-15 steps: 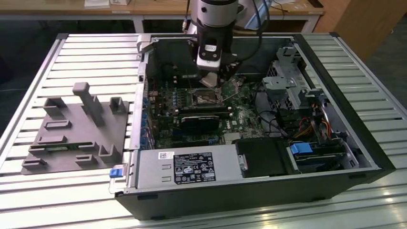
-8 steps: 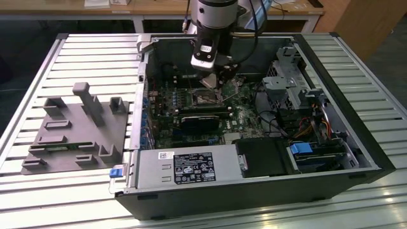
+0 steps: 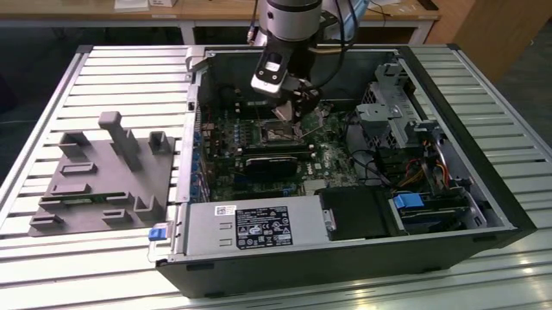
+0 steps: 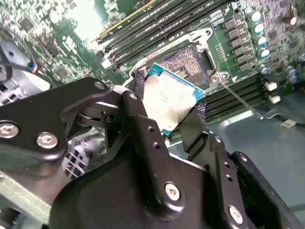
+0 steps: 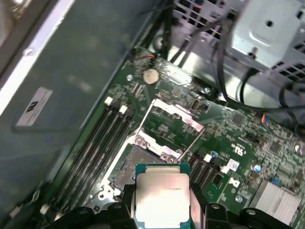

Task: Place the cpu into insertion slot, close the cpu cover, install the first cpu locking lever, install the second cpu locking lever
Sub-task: 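Place the cpu into insertion slot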

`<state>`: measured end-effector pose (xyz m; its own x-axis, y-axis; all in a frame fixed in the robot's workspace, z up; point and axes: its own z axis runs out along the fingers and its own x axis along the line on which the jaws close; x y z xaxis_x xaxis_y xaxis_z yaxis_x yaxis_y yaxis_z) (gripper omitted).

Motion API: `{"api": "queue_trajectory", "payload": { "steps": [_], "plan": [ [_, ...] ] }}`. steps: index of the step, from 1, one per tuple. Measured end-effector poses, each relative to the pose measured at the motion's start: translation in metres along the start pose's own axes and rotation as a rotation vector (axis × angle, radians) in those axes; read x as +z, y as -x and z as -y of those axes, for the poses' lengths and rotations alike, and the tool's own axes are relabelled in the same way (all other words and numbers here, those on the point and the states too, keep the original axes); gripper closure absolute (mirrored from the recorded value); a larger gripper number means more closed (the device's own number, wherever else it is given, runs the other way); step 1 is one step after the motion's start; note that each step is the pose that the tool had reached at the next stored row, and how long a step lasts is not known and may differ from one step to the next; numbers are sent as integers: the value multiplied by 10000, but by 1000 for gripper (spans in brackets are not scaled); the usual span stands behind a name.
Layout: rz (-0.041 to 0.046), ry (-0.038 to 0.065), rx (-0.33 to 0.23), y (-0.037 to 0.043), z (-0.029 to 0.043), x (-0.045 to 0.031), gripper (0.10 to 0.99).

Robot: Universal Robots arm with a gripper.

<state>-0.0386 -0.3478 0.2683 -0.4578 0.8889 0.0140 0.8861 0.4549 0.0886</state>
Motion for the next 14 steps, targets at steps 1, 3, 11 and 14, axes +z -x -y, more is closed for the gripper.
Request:
{"api": "queue_trajectory", "payload": {
  "steps": [1,3,11,14],
  "plan": [
    [16,3,179,0,0,5,549],
    [49,8,553,0,1,15,549],
    [177,29,1997,1,5,53,549],
    [225,37,2540,1,6,68,549]
  ]
}}
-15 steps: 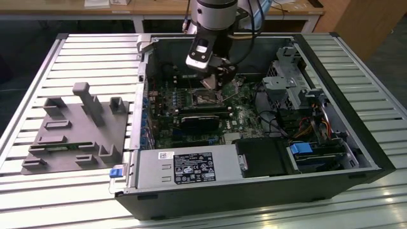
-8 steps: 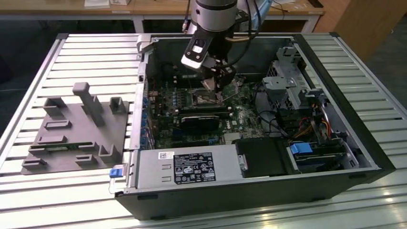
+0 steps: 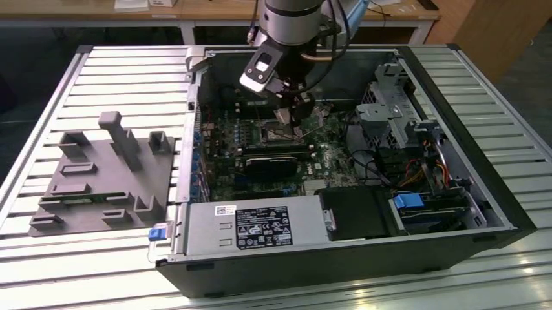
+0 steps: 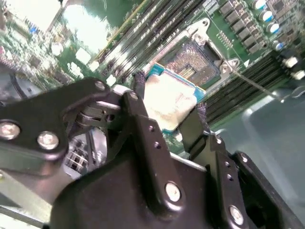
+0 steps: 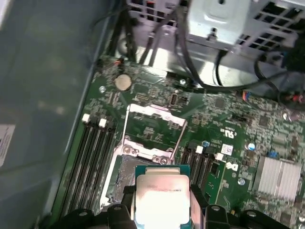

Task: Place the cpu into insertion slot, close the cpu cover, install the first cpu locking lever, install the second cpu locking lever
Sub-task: 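Place the cpu into insertion slot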

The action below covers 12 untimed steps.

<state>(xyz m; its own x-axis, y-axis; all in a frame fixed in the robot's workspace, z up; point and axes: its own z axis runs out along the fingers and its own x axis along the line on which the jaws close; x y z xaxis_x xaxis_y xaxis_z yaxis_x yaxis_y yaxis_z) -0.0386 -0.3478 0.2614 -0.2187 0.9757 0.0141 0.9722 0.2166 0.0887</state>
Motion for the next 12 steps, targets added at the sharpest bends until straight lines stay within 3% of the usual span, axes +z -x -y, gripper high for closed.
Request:
{"api": "queue_trajectory", "payload": {
  "steps": [7,12],
  "plan": [
    [114,17,1261,1,5,61,549],
    [168,24,1802,-6,13,137,549]
  ]
}}
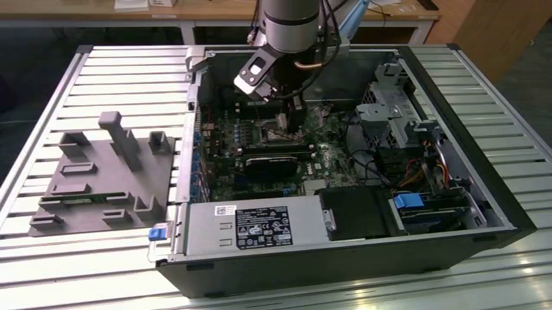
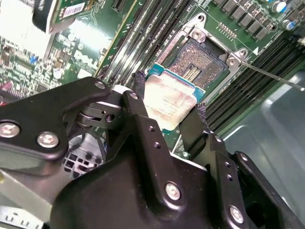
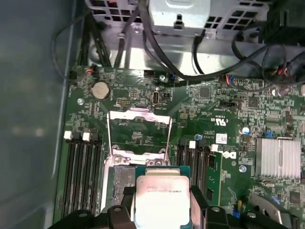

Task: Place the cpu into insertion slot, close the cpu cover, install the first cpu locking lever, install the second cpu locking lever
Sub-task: 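Place the cpu into insertion slot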

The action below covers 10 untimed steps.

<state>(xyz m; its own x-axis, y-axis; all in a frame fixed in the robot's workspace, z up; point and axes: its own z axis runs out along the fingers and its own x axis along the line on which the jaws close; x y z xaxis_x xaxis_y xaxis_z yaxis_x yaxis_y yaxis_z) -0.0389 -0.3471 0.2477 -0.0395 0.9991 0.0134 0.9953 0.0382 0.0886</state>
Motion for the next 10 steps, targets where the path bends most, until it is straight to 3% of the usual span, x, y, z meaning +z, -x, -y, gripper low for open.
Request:
{"api": "queue_trajectory", "payload": {
  "steps": [4,10],
  "plan": [
    [53,1,127,-37,5,52,549],
    [210,-5,153,-130,24,111,549]
  ]
}}
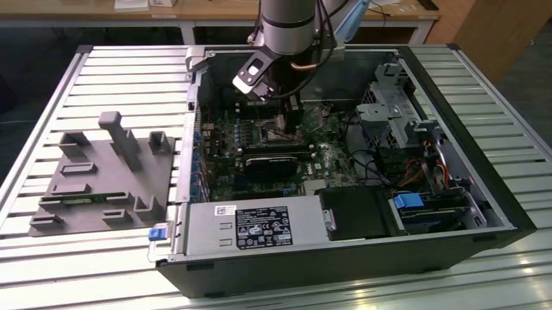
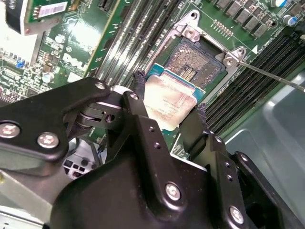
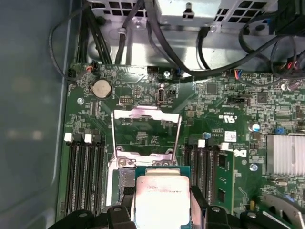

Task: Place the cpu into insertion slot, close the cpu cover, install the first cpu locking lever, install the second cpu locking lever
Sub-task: 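Place the cpu into insertion slot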

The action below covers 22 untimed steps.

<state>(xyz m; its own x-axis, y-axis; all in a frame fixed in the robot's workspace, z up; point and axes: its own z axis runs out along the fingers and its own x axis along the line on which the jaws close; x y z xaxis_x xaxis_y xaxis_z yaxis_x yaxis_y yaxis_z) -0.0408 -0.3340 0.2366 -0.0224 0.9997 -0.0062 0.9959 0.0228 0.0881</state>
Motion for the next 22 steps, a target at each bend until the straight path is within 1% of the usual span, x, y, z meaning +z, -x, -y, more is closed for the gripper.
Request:
{"api": "queue_trajectory", "payload": {
  "steps": [3,6,15,22],
  "plan": [
    [48,-1,53,-23,22,29,549],
    [73,-2,111,-48,45,63,549],
    [105,-4,318,-129,85,153,549],
    [123,-6,515,-154,104,233,549]
  ]
}}
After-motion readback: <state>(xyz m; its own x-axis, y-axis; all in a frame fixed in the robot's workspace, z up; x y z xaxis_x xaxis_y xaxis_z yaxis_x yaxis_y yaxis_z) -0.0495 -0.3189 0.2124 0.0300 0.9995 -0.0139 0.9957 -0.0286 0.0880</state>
